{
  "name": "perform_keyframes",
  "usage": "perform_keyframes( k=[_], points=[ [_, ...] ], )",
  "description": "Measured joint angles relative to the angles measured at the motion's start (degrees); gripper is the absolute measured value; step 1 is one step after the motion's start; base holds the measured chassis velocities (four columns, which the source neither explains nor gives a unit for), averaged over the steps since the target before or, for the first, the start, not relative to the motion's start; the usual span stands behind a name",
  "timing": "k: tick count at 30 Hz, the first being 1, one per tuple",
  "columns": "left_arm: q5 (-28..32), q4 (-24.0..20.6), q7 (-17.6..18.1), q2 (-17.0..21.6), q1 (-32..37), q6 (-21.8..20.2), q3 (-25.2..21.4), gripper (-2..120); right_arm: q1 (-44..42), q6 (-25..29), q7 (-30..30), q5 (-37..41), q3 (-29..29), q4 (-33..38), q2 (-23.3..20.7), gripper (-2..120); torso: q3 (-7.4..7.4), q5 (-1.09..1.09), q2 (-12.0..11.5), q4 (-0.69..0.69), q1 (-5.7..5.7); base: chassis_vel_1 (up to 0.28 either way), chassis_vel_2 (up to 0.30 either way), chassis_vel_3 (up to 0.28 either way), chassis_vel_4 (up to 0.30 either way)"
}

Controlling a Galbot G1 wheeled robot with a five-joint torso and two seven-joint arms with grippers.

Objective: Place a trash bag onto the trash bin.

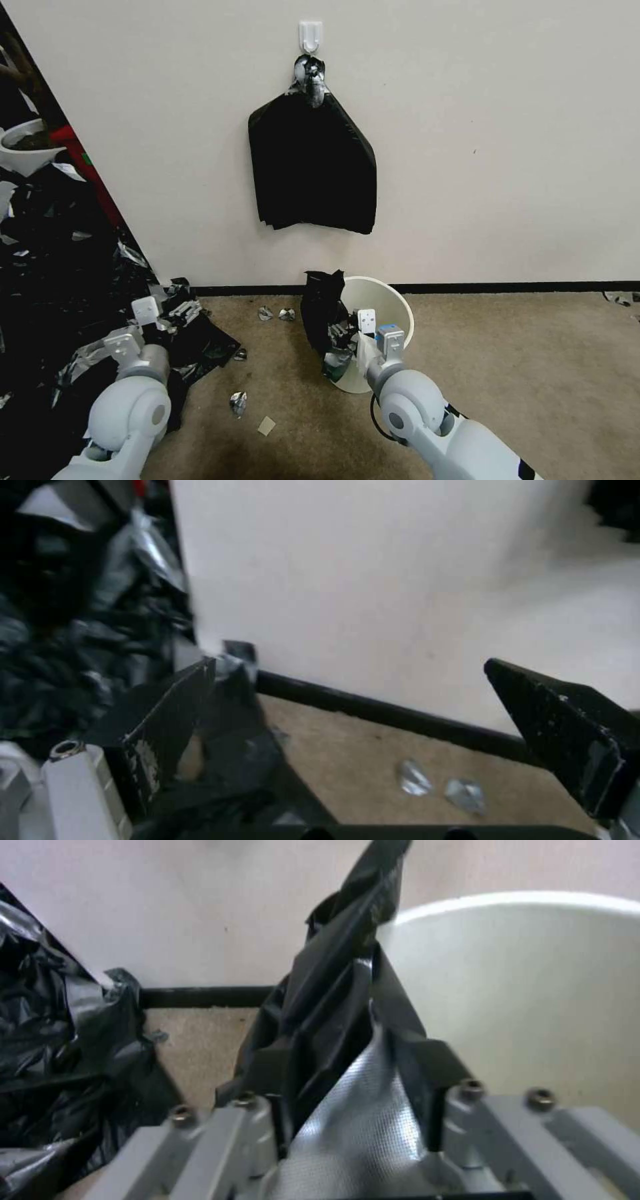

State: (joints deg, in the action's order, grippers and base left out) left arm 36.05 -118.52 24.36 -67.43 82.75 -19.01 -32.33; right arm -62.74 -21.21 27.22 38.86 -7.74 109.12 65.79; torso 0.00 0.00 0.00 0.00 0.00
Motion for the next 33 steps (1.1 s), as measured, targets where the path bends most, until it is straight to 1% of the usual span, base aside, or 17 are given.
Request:
perform_keyframes(
  k=[1,3,5,7,8,9,17,18,20,21,25,26,27,28,29,30,33],
  points=[
    [0.0,0.1,-0.2,-0.3,-0.3,0.2,0.9,100,0.0,0.7,0.0,-0.4,0.0,0.0,0.0,27,0.0,0.0,0.0,0.0,0.0,0.0,0.0,0.0,0.0],
    [0.0,0.2,-0.3,-0.3,-0.4,0.2,1.1,100,-0.1,0.9,0.0,-0.5,0.0,0.0,0.0,25,0.0,0.0,0.0,0.0,0.0,0.0,0.0,0.0,0.0],
    [0.0,0.8,-0.8,-0.4,-1.1,0.4,2.0,100,-0.5,1.7,0.0,-0.8,0.3,0.2,-0.2,14,0.0,0.0,0.0,0.0,0.0,0.0,0.0,0.0,0.0],
    [-0.1,1.0,-0.9,-0.4,-1.3,0.5,2.3,100,-0.7,1.8,0.0,-0.8,0.5,0.3,-0.2,13,0.0,0.0,0.0,0.0,0.0,0.0,0.0,0.0,0.0],
    [-0.1,1.2,-1.0,-0.4,-1.6,0.5,2.7,100,-1.1,2.0,0.0,-1.0,0.7,0.5,-0.4,4,0.0,0.0,0.0,0.0,0.0,0.0,0.0,0.0,0.0],
    [-0.1,1.2,-1.0,-0.4,-1.7,0.5,2.8,100,-1.2,2.1,0.0,-1.2,0.9,0.7,-0.5,0,0.0,0.0,0.0,0.0,0.0,0.0,0.0,0.0,0.0],
    [-0.1,1.4,-1.1,-0.5,-2.0,0.5,3.3,100,-1.6,4.5,-0.6,-3.7,2.2,1.5,-0.8,1,0.0,0.01,0.0,0.0,0.0,0.0,0.0,0.0,0.0],
    [-0.1,1.5,-1.1,-0.5,-2.0,0.5,3.3,100,-1.6,4.6,-0.7,-4.0,2.3,1.6,-0.8,2,0.0,0.01,0.0,0.0,0.0,0.0,0.0,0.0,0.0],
    [-0.1,1.5,-1.1,-0.5,-1.8,0.6,3.3,100,-1.6,4.9,-1.2,-4.1,2.8,2.2,-1.2,12,0.0,0.01,0.0,-0.01,0.0,0.0,0.0,0.0,0.0],
    [-0.1,1.5,-1.1,-0.5,-1.8,0.6,3.3,100,-1.6,4.9,-1.2,-4.1,2.8,2.2,-1.2,12,0.0,0.01,0.0,-0.01,0.0,0.0,0.0,0.0,0.0],
    [-0.2,1.7,-1.1,-0.5,-1.5,0.8,3.1,100,-1.7,5.8,-2.8,-1.2,3.7,3.0,-1.7,30,0.0,0.01,0.0,0.0,0.0,0.0,0.0,0.0,0.0],
    [-0.2,1.7,-1.1,-0.5,-1.5,0.8,3.1,100,-1.7,5.8,-2.8,-1.2,3.7,3.0,-1.7,30,0.0,0.01,0.0,0.0,0.0,0.0,0.0,0.0,0.0],
    [-0.2,1.8,-1.1,-0.5,-1.5,0.8,3.1,100,-1.5,5.8,-3.3,-0.5,3.9,3.0,-1.7,37,0.0,0.0,0.0,-0.01,0.0,0.0,0.0,0.0,0.0],
    [-0.2,1.8,-1.1,-0.5,-1.5,0.8,3.1,100,-1.3,5.6,-3.5,0.0,3.9,2.8,-1.7,39,0.0,0.0,0.0,-0.01,0.0,0.0,0.0,0.0,0.0],
    [-0.2,1.8,-1.1,-0.7,-1.5,0.8,3.2,100,-0.4,4.3,-4.0,1.5,3.9,2.0,-1.6,45,-0.01,0.01,0.0,0.0,0.0,0.0,0.0,0.0,0.0],
    [-0.2,1.8,-1.1,-0.7,-1.5,0.8,3.2,100,-0.4,4.3,-4.0,1.5,3.9,2.0,-1.6,45,-0.01,0.01,0.0,0.0,0.0,0.0,0.0,0.0,0.0],
    [-0.3,1.7,-1.2,-1.0,-1.6,0.9,3.4,100,1.9,0.6,-4.7,5.7,3.9,-0.1,-0.9,58,-0.01,0.01,0.0,0.0,0.0,0.0,0.0,0.0,0.0]
  ],
)
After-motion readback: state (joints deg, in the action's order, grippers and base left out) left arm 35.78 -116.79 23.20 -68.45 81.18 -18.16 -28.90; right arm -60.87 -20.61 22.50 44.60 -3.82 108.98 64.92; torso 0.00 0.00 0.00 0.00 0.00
